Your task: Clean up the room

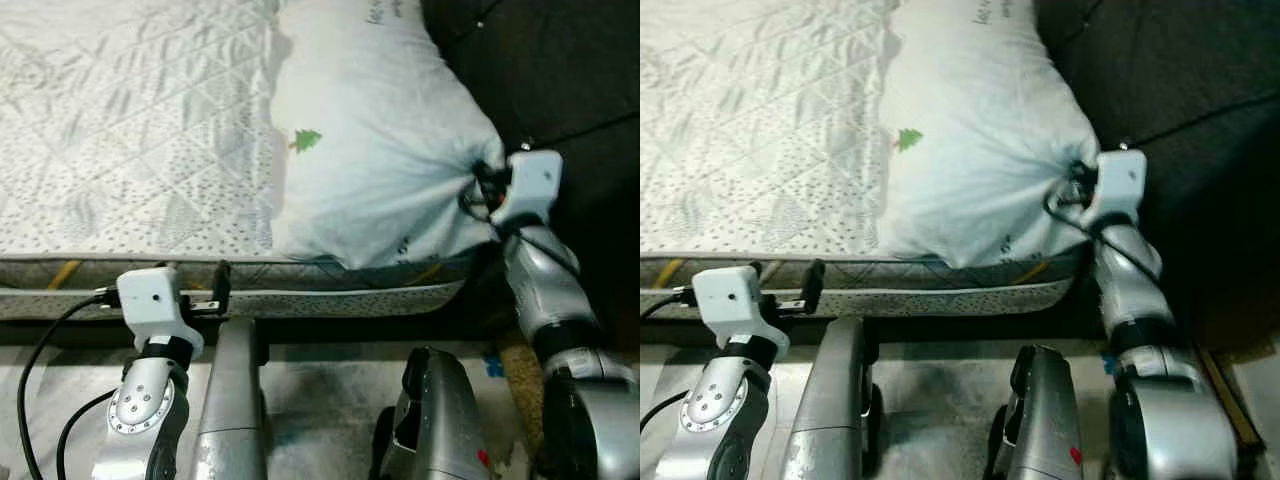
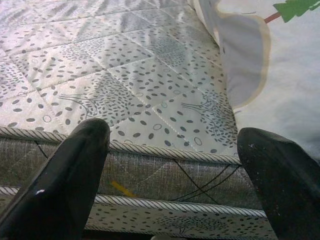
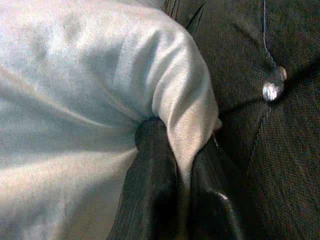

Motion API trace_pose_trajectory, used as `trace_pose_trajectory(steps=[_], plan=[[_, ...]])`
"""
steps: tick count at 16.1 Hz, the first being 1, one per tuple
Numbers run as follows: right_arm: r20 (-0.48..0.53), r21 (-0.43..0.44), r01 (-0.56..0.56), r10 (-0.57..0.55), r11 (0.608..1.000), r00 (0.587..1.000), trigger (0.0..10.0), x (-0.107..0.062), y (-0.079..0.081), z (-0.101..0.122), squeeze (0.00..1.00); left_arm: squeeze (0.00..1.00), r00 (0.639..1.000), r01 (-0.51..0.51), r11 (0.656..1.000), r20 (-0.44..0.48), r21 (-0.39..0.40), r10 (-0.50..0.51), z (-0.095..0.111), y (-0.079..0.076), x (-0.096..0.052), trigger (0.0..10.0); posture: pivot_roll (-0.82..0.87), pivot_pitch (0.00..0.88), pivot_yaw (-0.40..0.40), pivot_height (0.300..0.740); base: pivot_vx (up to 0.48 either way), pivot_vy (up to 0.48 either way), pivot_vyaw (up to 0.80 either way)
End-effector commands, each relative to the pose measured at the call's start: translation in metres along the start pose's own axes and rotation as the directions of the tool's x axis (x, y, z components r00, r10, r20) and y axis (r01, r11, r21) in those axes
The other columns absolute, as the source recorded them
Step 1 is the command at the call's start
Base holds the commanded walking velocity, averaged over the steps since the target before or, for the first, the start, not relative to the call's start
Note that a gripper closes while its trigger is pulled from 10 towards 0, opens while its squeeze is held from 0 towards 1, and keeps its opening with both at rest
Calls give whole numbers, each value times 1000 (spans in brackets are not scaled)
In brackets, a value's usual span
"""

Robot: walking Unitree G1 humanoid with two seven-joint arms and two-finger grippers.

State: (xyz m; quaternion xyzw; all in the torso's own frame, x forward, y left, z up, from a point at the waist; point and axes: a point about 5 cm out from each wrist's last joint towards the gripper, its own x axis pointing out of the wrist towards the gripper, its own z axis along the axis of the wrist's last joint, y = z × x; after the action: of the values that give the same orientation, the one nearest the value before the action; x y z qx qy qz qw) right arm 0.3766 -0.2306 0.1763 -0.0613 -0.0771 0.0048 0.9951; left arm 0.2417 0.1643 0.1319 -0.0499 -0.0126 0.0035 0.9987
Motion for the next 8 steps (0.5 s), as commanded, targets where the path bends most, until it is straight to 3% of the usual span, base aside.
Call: trace_pose_trajectory(steps=[1, 3, 8], plan=[[-29, 17, 78, -77, 997, 997, 0, -17, -25, -12, 0, 0, 1000, 14, 1000, -24, 8, -13, -4, 2, 0, 10000, 192, 235, -8, 520, 0, 0, 0], [-37, 22, 47, -46, 999, 998, 0, -32, -18, -21, 0, 0, 1000, 16, 1000, -16, 13, -16, -2, 4, 4, 10000, 187, 232, -2, 520, 0, 0, 0], [-80, 77, -58, 64, 995, 995, 0, -65, 17, -36, 0, 0, 1000, 27, 1000, -16, 16, -27, -3, 2, 3, 10000, 183, 224, 0, 520, 0, 0, 0]])
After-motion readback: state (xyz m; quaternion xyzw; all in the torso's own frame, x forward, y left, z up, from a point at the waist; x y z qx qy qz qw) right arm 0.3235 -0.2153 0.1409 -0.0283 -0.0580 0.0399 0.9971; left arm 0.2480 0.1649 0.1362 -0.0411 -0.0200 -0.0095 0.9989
